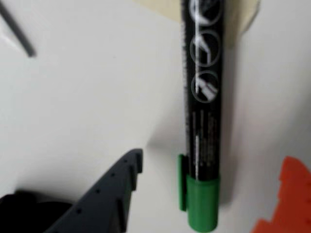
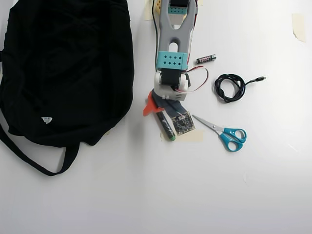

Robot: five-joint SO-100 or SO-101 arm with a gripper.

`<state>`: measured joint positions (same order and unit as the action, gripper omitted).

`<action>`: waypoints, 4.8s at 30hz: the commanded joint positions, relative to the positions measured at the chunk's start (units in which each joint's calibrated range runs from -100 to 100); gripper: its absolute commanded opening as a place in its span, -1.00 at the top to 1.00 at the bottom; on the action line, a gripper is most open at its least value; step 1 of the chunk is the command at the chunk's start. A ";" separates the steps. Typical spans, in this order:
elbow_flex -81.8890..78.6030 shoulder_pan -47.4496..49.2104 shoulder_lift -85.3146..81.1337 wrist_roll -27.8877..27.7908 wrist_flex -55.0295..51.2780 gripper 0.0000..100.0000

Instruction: Put the green marker into the black bag

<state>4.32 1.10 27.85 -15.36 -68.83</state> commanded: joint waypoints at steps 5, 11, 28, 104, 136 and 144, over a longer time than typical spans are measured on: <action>2.41 0.54 -0.63 -0.06 0.52 0.28; 2.41 0.17 -0.47 -0.32 0.52 0.28; 2.41 -1.55 0.36 1.31 0.01 0.28; 8.43 -0.06 5.51 0.63 -4.21 0.37; 8.79 -0.28 5.34 0.63 -4.21 0.53; 8.79 -0.35 5.34 0.63 -4.21 0.54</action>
<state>10.85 0.66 33.75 -14.43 -72.61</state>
